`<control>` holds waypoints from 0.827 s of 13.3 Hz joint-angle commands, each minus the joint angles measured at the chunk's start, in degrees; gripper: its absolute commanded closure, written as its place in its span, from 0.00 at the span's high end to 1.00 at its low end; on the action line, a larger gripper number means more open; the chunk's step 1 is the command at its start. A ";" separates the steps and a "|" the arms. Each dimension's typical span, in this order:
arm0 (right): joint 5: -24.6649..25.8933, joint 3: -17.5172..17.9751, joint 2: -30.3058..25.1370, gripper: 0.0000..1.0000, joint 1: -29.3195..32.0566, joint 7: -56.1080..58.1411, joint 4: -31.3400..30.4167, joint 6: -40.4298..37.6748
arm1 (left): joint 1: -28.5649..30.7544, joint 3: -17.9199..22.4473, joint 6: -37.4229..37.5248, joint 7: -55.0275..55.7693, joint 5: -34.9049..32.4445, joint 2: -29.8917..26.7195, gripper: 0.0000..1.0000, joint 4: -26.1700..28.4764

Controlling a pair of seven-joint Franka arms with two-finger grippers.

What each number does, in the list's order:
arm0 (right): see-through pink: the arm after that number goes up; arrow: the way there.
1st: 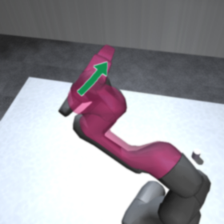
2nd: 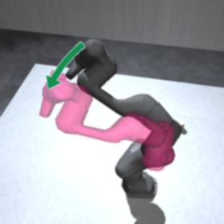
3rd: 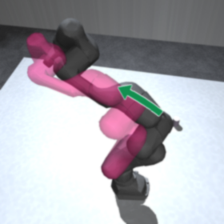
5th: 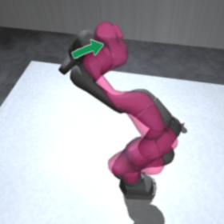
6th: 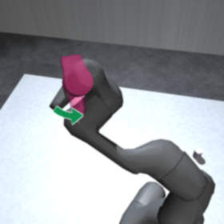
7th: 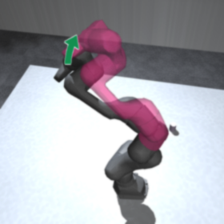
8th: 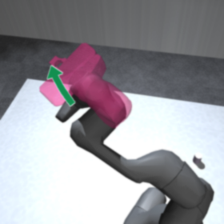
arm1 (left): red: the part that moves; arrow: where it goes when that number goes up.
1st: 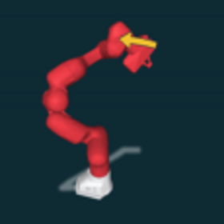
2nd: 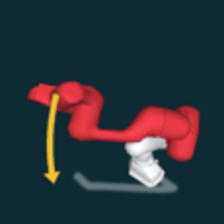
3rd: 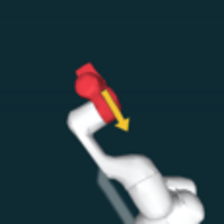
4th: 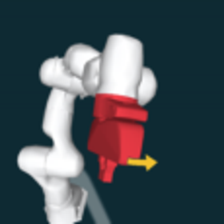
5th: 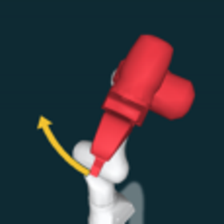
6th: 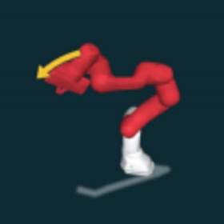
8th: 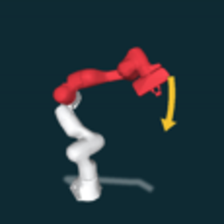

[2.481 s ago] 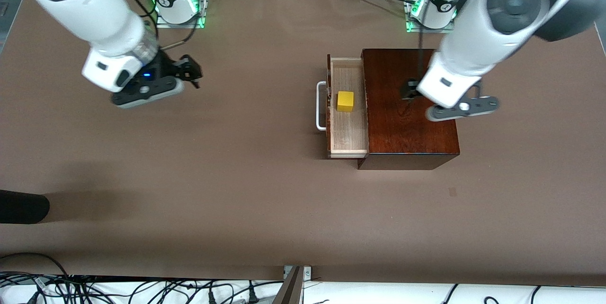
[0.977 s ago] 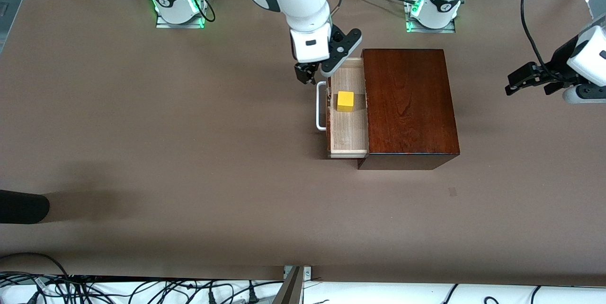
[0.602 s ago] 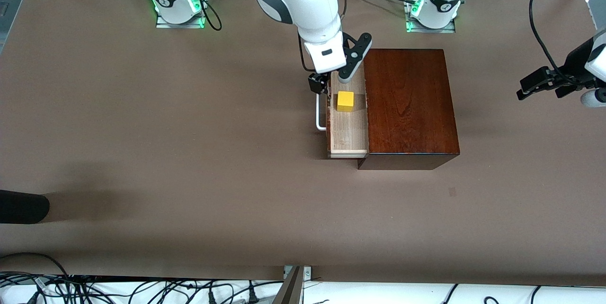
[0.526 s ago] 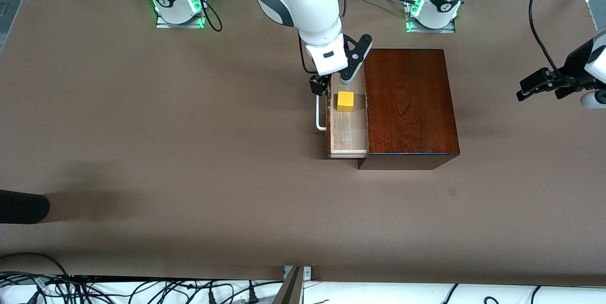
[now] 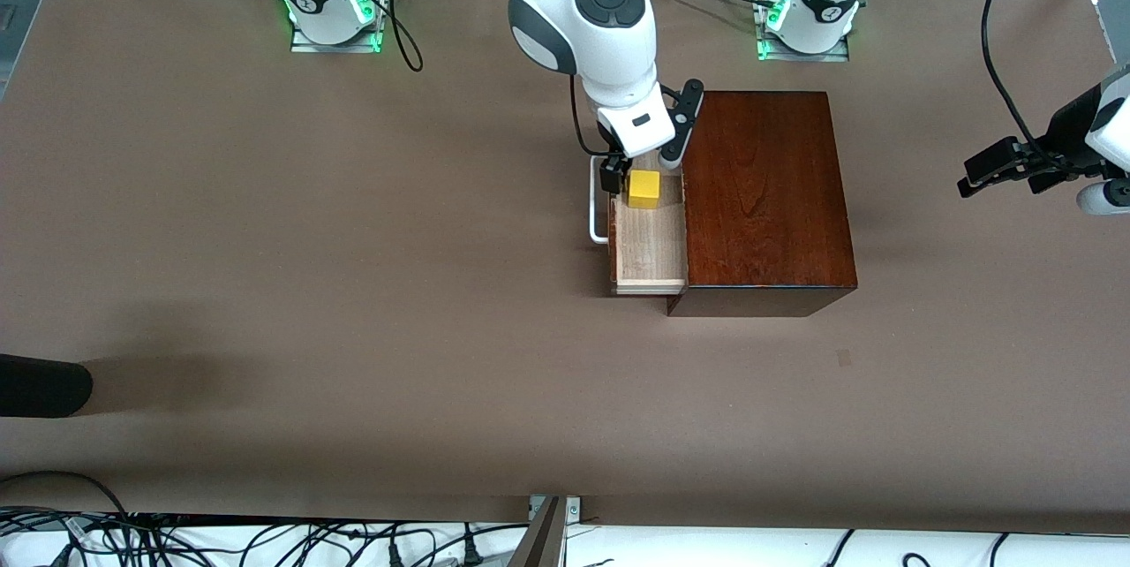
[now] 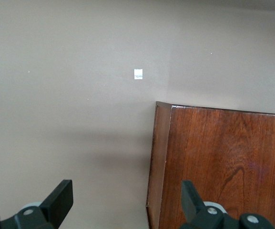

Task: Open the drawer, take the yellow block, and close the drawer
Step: 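Lower the right gripper over the yellow cube inside the drawer, then close the right gripper on the yellow cube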

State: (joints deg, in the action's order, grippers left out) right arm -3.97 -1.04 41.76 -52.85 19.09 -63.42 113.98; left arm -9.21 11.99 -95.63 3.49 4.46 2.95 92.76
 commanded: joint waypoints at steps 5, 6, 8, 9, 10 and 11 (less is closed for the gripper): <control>2.91 -0.10 5.35 1.00 -0.59 2.18 3.30 4.32 | 1.57 -0.13 0.36 -1.29 2.65 1.62 1.00 -1.80; 3.17 -0.10 5.44 1.00 -0.59 2.61 3.30 4.49 | 1.57 -0.13 0.36 -1.29 2.66 1.71 1.00 -1.80; 3.18 -0.10 6.05 1.00 -0.59 3.14 3.30 5.37 | 1.57 -0.13 0.36 -1.29 2.66 1.71 1.00 -1.80; 3.18 -0.10 6.23 1.00 -0.59 3.06 3.30 5.72 | 1.57 -0.13 0.36 -1.29 2.66 1.71 1.00 -1.80; 3.18 -0.10 6.67 1.00 -0.85 2.97 3.30 6.42 | 1.57 -0.13 0.27 -1.29 2.66 1.71 1.00 -1.80; 3.26 -0.10 7.11 1.00 -1.03 2.79 3.30 6.86 | 1.57 -0.13 0.27 -1.29 2.57 1.71 1.00 -1.80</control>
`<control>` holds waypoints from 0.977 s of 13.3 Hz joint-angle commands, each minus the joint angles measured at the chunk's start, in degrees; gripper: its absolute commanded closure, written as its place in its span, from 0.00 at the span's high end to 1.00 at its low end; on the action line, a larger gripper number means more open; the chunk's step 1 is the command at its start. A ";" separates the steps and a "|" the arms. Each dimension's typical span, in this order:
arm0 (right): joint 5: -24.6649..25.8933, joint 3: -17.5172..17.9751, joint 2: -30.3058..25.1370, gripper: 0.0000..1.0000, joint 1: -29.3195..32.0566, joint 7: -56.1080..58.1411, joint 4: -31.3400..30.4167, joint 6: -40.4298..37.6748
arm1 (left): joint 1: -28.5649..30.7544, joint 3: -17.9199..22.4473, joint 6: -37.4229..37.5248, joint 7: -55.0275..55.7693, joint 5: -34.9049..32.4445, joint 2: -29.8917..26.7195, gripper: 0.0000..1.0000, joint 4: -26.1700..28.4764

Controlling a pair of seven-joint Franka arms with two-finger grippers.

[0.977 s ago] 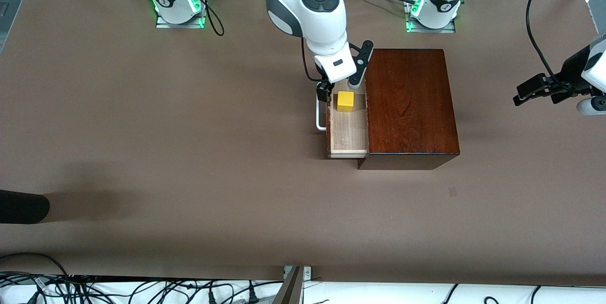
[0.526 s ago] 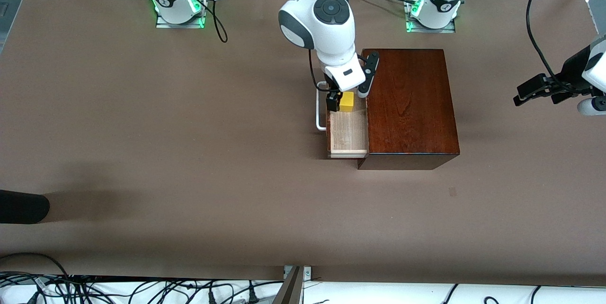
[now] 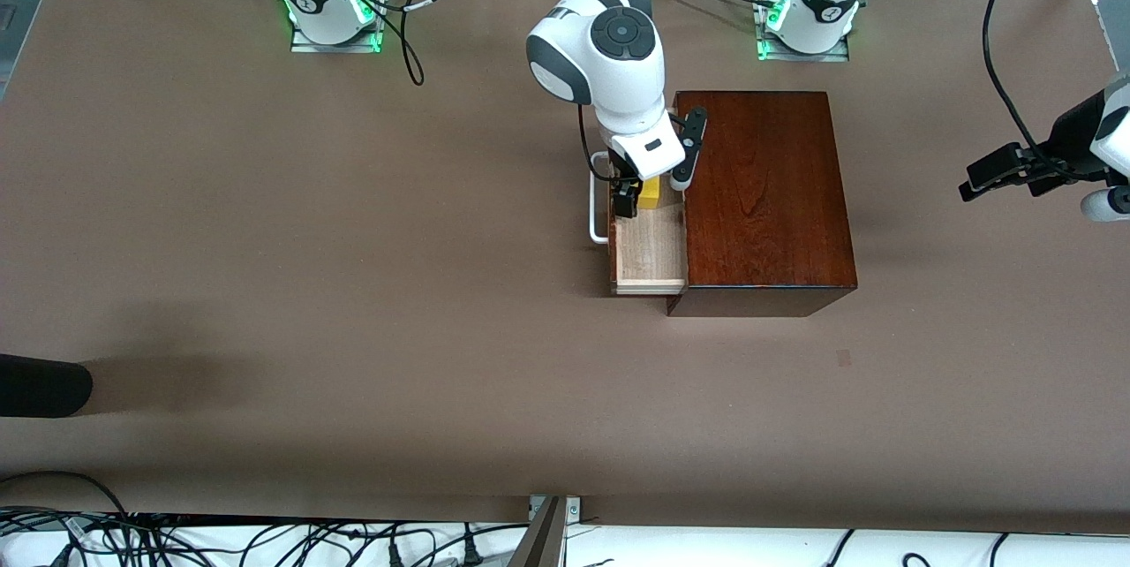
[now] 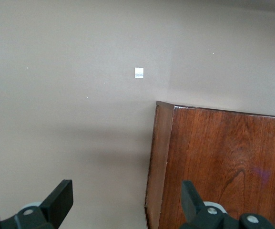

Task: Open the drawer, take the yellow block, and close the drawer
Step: 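Close the right gripper on the yellow cube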

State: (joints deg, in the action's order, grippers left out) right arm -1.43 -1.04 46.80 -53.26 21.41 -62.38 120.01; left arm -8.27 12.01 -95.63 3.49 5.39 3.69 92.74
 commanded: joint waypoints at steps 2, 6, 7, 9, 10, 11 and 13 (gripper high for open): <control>0.82 -0.27 2.86 1.00 -1.06 0.21 2.26 1.55 | 0.97 -0.14 0.18 -1.29 1.64 0.96 1.00 -1.77; 1.17 -0.45 3.30 1.00 -2.02 -0.06 2.00 1.55 | 1.06 -0.14 0.18 -1.29 1.73 0.96 1.00 -1.77; 1.17 -0.54 3.56 1.00 -2.02 -0.14 2.00 1.55 | 1.06 -0.14 0.18 -1.29 1.73 0.96 1.00 -1.77; 1.95 -0.63 3.83 1.00 -2.64 -1.54 1.82 1.63 | 1.23 -0.14 0.18 -1.29 1.73 1.05 1.00 -1.77; 2.83 -0.63 4.09 1.00 -2.64 -2.16 1.82 1.63 | 1.23 -0.14 0.18 -1.29 1.73 0.97 1.00 -1.77; 3.10 -0.63 4.35 1.00 -2.73 -2.25 1.73 1.72 | 1.32 -0.14 0.18 -1.29 1.73 1.05 1.00 -1.77; 3.10 -0.63 4.53 0.94 -2.73 -2.34 1.82 1.72 | 1.41 -0.14 0.10 -1.29 1.73 1.40 1.00 -1.77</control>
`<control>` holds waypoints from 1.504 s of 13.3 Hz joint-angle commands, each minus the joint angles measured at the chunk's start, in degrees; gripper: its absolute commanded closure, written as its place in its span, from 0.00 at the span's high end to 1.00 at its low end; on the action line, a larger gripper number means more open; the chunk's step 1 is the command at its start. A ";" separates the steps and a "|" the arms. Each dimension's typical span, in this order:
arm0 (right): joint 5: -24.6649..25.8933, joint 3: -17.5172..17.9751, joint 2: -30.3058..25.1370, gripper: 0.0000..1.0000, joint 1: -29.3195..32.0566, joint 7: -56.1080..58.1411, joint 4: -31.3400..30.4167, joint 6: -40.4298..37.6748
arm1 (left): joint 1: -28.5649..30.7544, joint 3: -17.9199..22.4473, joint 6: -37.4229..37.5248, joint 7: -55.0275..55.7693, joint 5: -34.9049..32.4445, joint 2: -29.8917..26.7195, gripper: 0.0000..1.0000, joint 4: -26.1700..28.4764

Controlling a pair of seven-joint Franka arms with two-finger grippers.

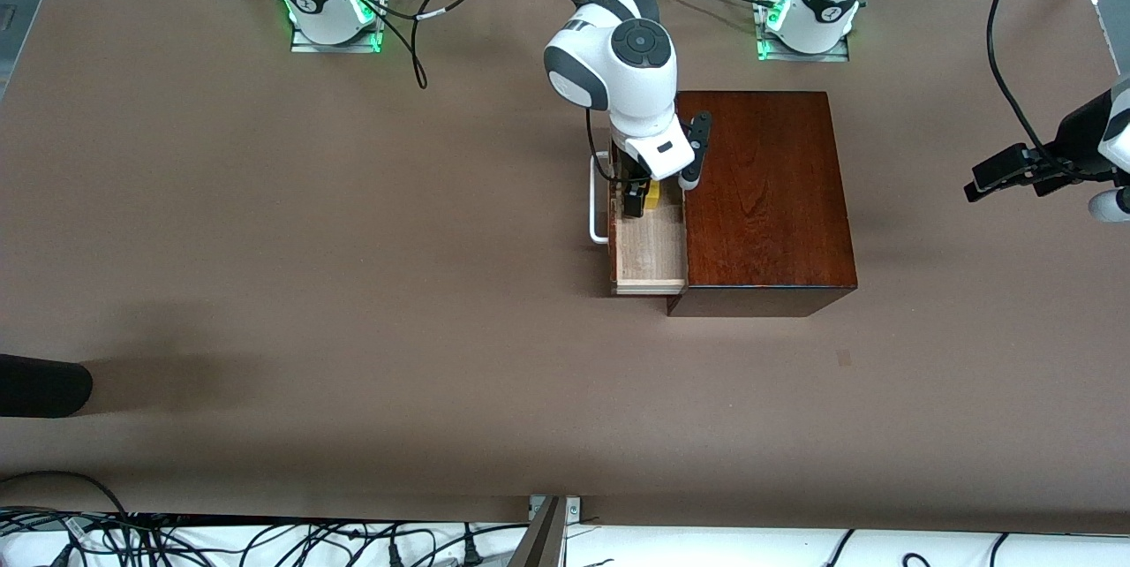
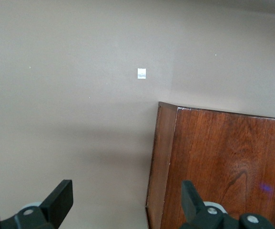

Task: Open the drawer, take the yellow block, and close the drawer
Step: 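Close the right gripper on the yellow cube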

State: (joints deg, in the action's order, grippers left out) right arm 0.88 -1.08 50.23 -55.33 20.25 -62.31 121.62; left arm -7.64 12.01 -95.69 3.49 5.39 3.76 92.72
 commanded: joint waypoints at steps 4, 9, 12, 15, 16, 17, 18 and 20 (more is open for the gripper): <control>0.78 -0.59 1.10 0.46 -0.57 -2.15 1.67 0.11 | 0.78 -0.23 0.15 -1.29 1.73 1.42 1.00 -1.75; 0.78 -0.59 1.10 0.38 -0.66 -2.32 1.84 -0.15 | 0.78 -0.23 0.24 -1.29 1.73 1.42 1.00 -1.75; 0.70 -0.59 0.75 0.37 -0.74 -2.32 2.02 -0.94 | 0.78 -0.23 0.24 -1.29 1.73 1.42 1.00 -1.75; 0.61 -0.50 0.23 0.37 -0.74 -2.41 2.37 -3.92 | 0.78 -0.23 0.24 -1.29 1.73 1.42 1.00 -1.75; 0.70 -0.41 0.22 0.37 -0.83 -3.02 3.33 -5.24 | 0.78 -0.23 0.24 -1.29 1.73 1.42 1.00 -1.75; 0.70 -0.50 0.22 0.37 -1.09 -3.64 4.64 -6.99 | 0.87 -0.23 0.24 -1.29 1.73 1.42 1.00 -1.75; 0.61 -0.50 0.22 0.37 -1.10 -3.73 5.61 -8.58 | 0.78 -0.23 0.24 -1.29 1.73 1.42 1.00 -1.75; 0.52 -0.50 -0.74 0.37 -1.01 -3.82 6.67 -11.04 | 0.87 -0.23 0.15 -1.29 1.73 1.42 1.00 -1.75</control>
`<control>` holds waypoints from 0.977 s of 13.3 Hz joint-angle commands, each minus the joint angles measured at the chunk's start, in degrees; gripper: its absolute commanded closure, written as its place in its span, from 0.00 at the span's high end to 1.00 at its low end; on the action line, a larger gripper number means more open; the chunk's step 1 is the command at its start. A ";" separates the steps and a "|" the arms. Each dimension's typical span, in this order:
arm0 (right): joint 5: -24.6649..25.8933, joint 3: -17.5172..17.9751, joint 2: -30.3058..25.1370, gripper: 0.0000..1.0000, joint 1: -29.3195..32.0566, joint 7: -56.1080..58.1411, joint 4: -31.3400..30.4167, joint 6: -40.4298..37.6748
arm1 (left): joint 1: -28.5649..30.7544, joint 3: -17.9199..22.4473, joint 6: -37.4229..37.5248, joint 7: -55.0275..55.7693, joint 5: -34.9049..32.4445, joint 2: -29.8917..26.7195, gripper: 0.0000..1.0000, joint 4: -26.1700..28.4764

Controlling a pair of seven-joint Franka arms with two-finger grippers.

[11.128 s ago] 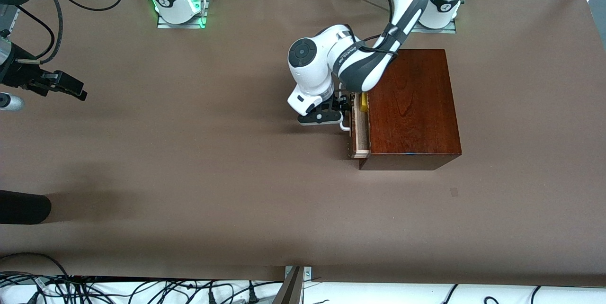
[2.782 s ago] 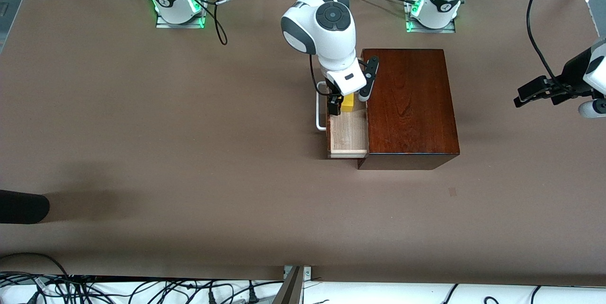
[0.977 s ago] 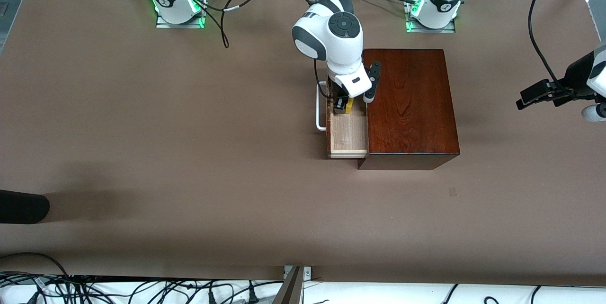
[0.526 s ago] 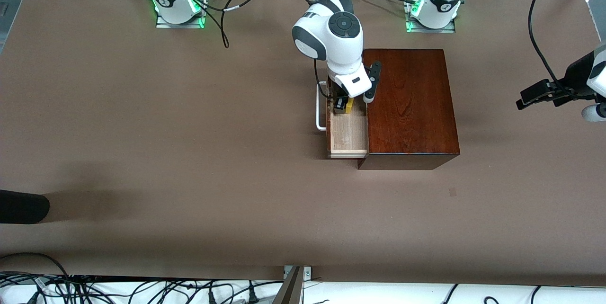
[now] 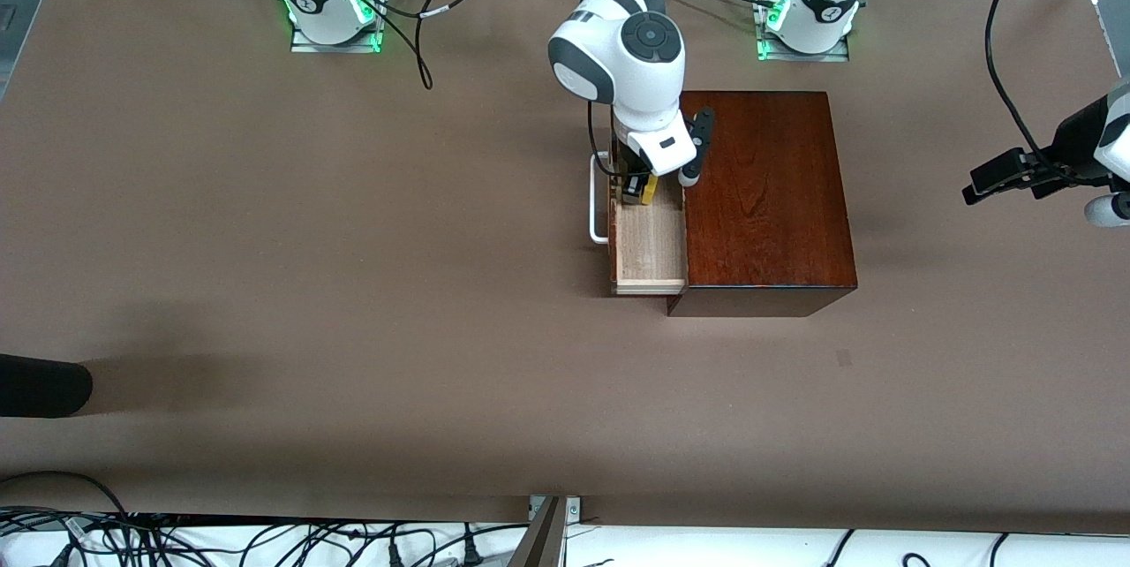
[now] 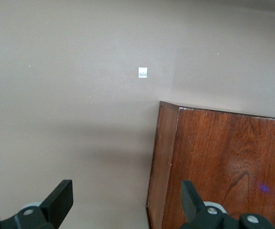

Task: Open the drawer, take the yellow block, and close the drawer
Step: 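Close the right gripper on the yellow cube, then lift the yellow cube out and carry it away from the box with the right gripper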

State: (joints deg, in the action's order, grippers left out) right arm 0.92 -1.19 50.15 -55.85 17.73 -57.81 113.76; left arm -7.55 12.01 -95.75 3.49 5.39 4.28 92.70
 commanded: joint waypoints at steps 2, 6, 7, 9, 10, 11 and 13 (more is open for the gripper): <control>0.23 -0.39 -2.33 0.37 -0.14 -1.21 2.17 -5.03 | 0.78 -0.23 0.21 -1.29 1.73 0.91 1.00 -1.74; -0.13 -0.22 -6.19 0.37 3.46 -1.12 2.17 -9.95 | 0.79 -0.23 0.21 -1.29 1.73 0.91 1.00 -1.74; -0.13 -0.22 -7.42 0.37 4.78 -1.12 2.09 -11.35 | 0.79 -0.23 0.21 -1.29 1.73 0.91 1.00 -1.74; -0.30 -0.13 -9.01 0.37 8.46 -1.21 2.00 -13.73 | 0.61 -0.23 0.21 -1.29 1.81 0.91 1.00 -1.82; -1.43 -0.56 -10.32 0.37 9.96 -1.21 1.91 -14.26 | 0.52 -0.23 0.21 -1.20 1.81 1.00 1.00 -1.83; -2.14 -1.00 -11.46 0.37 11.63 -1.38 1.21 -14.44 | 0.43 -0.23 0.21 -1.12 1.81 1.52 1.00 -1.91; -2.32 -3.89 -13.75 0.37 13.22 -1.82 -1.16 -15.50 | 0.52 -0.23 0.30 -1.03 1.81 2.22 1.00 -3.66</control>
State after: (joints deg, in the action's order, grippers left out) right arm -0.28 -3.36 39.70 -43.74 17.03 -55.55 99.19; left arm -7.54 11.86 -95.87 3.49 5.40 4.52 92.60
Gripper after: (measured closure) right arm 0.445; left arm 0.000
